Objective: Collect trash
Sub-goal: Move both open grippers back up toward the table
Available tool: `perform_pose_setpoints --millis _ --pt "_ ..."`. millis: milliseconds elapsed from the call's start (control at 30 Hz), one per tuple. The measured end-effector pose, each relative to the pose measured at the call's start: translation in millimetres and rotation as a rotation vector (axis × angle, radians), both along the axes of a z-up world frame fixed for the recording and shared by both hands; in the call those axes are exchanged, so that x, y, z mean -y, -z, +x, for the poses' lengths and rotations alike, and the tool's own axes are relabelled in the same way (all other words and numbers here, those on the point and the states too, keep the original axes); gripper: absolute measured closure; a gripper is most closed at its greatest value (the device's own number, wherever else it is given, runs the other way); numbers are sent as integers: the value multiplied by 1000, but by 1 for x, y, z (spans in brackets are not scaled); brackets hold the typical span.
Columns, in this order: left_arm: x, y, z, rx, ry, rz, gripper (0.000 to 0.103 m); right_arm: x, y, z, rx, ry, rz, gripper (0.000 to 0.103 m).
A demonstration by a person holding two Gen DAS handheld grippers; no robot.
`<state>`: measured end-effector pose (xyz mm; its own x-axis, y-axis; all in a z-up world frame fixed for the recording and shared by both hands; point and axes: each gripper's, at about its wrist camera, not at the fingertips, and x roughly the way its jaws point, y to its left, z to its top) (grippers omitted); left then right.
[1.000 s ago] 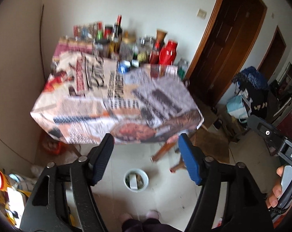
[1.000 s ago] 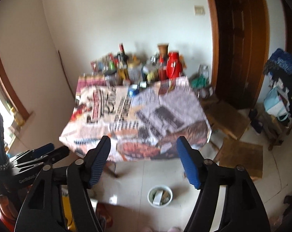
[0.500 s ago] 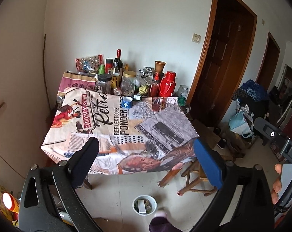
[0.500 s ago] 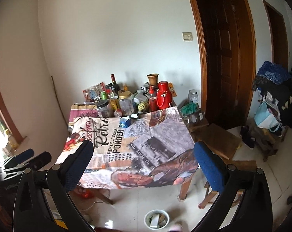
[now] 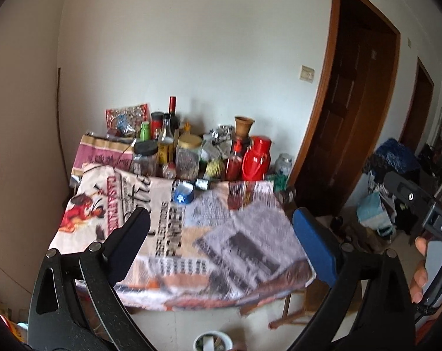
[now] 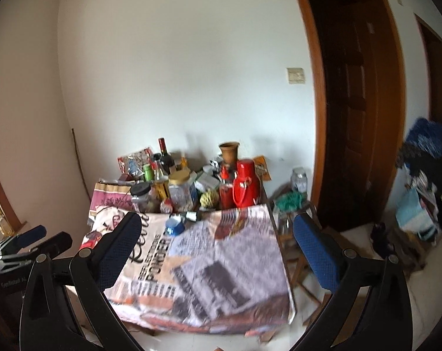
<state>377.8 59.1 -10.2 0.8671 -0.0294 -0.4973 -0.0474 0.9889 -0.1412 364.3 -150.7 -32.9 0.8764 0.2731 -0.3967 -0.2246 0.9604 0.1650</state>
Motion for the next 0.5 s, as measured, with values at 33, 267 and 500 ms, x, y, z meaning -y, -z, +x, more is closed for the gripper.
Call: perform_pose_setpoints --millis 33,267,500 --pt "3 -3 12 9 -12 -3 5 1 -3 10 12 -15 -10 0" --pt "16 -5 70 9 -94 14 5 3 -6 70 41 -106 -42 0" --pt "2 14 115 -59 -160 13 5 -8 9 123 10 -115 -72 0"
